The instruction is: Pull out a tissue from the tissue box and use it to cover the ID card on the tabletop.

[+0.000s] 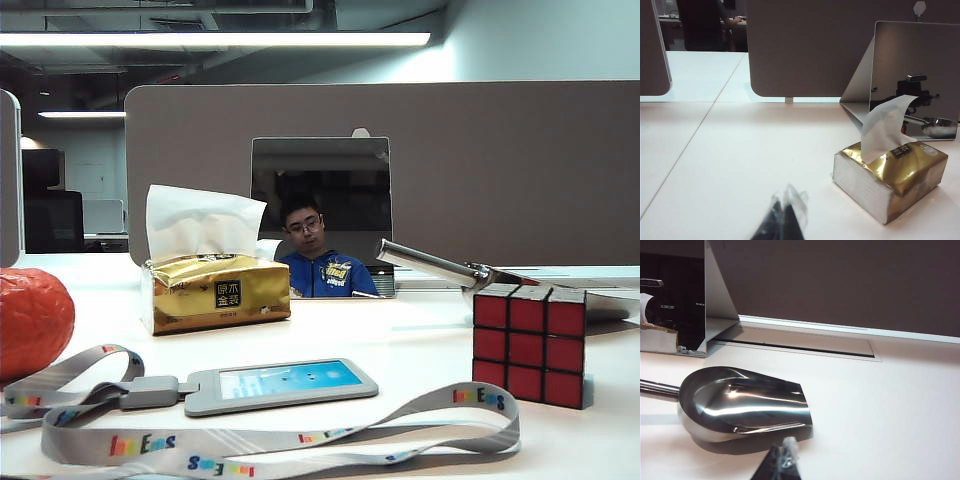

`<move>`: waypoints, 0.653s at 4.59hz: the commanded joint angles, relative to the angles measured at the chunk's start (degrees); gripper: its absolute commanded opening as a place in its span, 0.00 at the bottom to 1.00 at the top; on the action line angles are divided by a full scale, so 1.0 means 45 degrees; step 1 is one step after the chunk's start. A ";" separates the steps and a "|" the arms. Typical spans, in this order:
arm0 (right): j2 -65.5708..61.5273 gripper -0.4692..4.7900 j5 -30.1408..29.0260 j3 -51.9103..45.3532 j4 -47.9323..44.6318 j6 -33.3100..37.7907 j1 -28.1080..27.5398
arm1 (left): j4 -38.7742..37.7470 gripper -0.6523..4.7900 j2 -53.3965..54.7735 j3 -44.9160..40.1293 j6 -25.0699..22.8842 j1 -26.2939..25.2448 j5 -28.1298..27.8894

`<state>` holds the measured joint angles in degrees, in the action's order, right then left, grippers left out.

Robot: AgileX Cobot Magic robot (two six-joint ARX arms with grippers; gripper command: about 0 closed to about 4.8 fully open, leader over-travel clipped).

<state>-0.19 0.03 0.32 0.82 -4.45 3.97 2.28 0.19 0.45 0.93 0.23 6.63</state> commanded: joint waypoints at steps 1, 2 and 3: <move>0.0010 0.09 0.0053 -0.0019 -0.0622 -0.0019 0.0015 | 0.0068 0.11 0.0010 0.0039 -0.0005 0.0010 0.0005; 0.0010 0.09 0.0058 -0.0010 -0.2574 -0.0024 0.0015 | 0.0068 0.11 0.0010 0.0039 -0.0005 0.0005 0.0005; 0.0010 0.09 0.0053 0.0617 -0.3041 -0.0024 0.0015 | 0.0063 0.11 0.0010 0.0039 -0.0005 0.0005 0.0005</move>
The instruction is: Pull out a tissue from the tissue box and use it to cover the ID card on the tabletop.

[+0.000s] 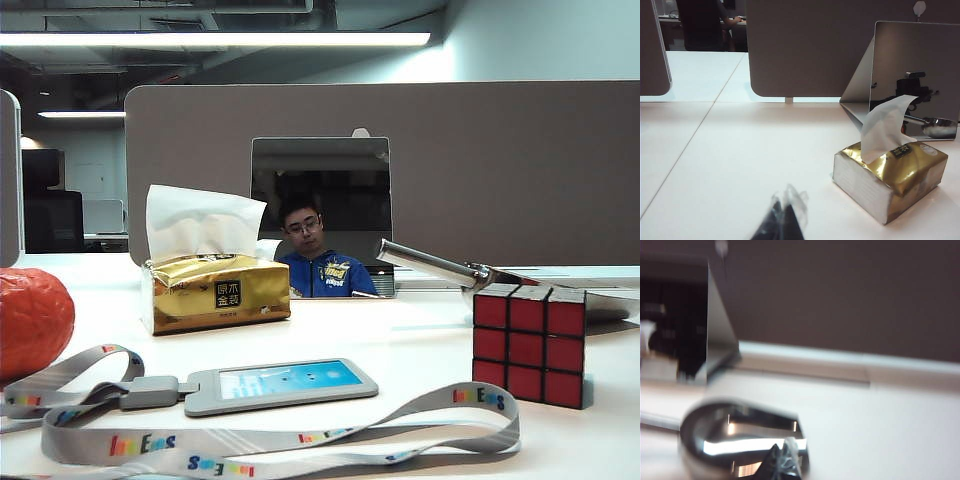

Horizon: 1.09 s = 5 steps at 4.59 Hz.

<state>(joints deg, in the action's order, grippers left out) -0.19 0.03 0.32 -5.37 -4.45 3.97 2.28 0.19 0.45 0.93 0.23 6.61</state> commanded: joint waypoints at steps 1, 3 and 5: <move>0.0010 0.09 0.0058 0.1535 -0.0933 -0.0102 0.0015 | 0.0063 0.11 0.0010 0.0039 -0.0005 0.0005 0.0010; -0.2045 0.09 -0.1574 0.7839 0.2744 -0.1447 0.0019 | 0.0068 0.11 0.0010 0.0039 -0.0005 0.0010 0.0015; -0.4036 0.09 -0.4362 0.9005 0.2749 -0.1447 0.0039 | 0.0068 0.11 0.0010 0.0039 -0.0005 0.0010 0.0063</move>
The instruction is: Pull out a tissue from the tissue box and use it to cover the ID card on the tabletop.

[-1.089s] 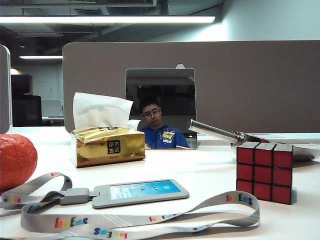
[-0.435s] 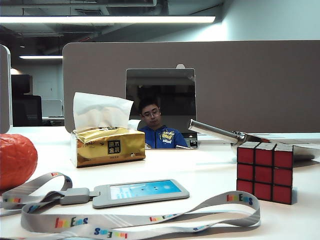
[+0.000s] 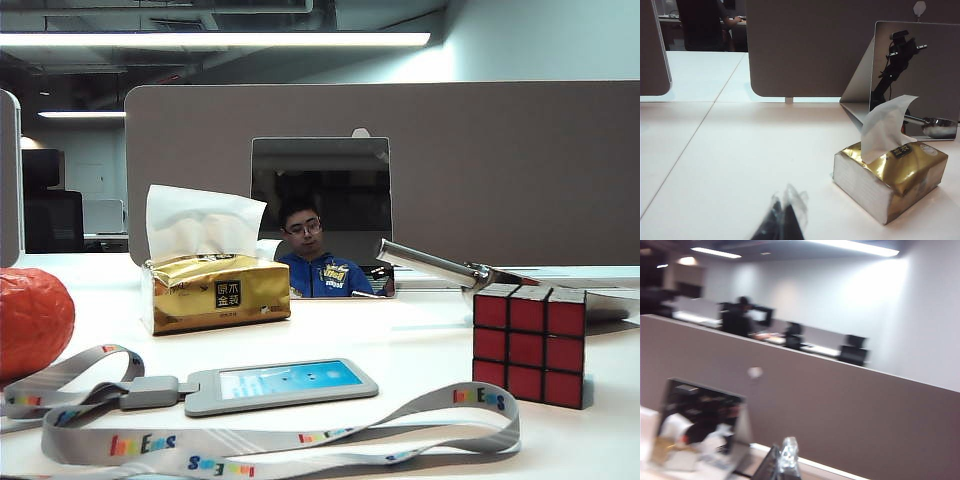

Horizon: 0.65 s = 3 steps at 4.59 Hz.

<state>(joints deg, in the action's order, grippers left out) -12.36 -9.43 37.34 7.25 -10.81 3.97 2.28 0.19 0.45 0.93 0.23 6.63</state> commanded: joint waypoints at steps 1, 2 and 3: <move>-0.8403 0.09 -0.5309 0.4551 -0.1171 -0.0034 0.2395 | 0.0063 0.11 0.0010 0.0039 0.0000 0.0010 0.0053; -1.0467 0.09 -0.5270 0.4629 -0.2628 -0.0034 0.4182 | 0.0063 0.11 0.0010 0.0039 -0.0005 0.0010 0.0053; -1.5285 0.09 -0.5270 0.4629 -0.7286 -0.0034 0.5945 | -0.0015 0.11 0.0010 0.0039 0.0000 0.0010 0.0053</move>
<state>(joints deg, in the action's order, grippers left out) -80.20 -33.06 57.84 -21.54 -11.03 30.70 1.85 0.19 0.45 0.93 0.23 6.83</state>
